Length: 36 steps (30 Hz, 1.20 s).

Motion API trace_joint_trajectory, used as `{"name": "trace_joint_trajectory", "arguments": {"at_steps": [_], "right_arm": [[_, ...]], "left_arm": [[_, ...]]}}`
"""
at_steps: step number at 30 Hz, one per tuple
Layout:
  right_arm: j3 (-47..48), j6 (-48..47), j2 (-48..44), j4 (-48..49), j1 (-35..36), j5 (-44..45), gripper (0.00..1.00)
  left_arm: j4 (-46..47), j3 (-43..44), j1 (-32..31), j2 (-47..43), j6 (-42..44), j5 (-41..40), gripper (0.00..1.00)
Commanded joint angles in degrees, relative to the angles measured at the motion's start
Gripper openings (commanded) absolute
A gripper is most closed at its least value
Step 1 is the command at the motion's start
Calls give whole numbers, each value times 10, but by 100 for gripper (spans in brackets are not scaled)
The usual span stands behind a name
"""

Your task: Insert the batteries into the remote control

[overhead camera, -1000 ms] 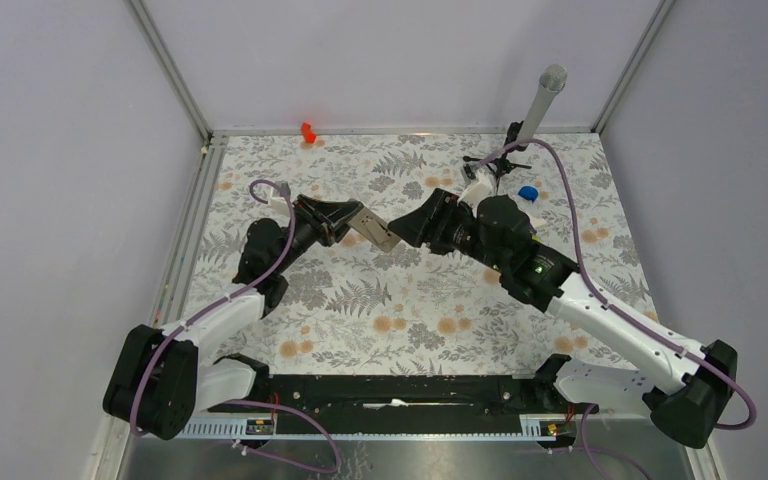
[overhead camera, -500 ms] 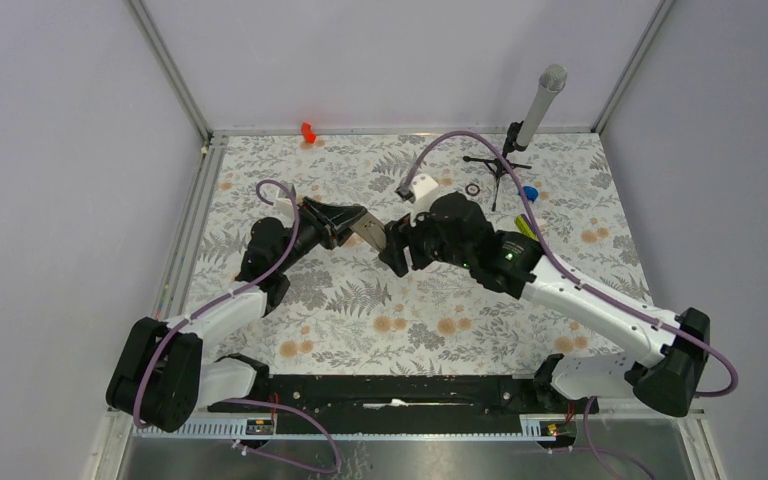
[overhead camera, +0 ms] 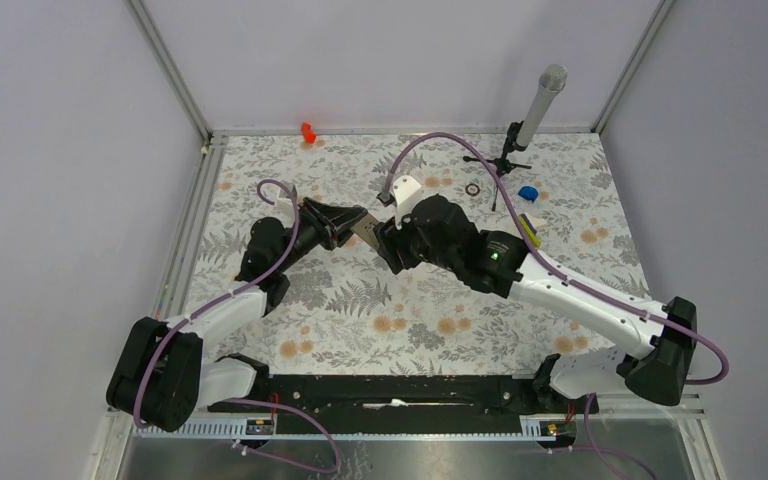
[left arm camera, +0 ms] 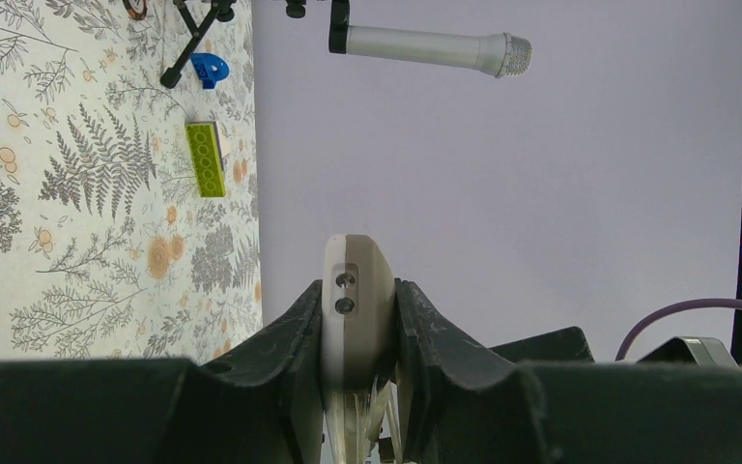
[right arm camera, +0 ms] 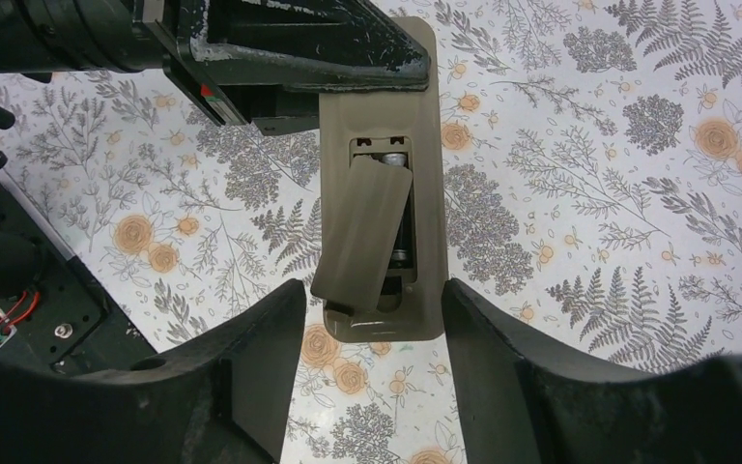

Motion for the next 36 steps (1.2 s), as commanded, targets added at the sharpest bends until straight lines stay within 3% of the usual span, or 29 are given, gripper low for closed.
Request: {"name": "trace_joint_trajectory", "arguments": {"at_steps": [1, 8, 28, 36], "right_arm": [[30, -21, 12, 8, 11, 38, 59], [35, -22, 17, 9, 16, 49, 48], [23, -19, 8, 42, 16, 43, 34], [25, -19, 16, 38, 16, 43, 33]], "left_arm": [[26, 19, 1, -4, 1, 11, 0], [25, 18, 1, -6, 2, 13, 0], [38, 20, 1, -2, 4, 34, 0], [45, 20, 1, -1, 4, 40, 0]]}}
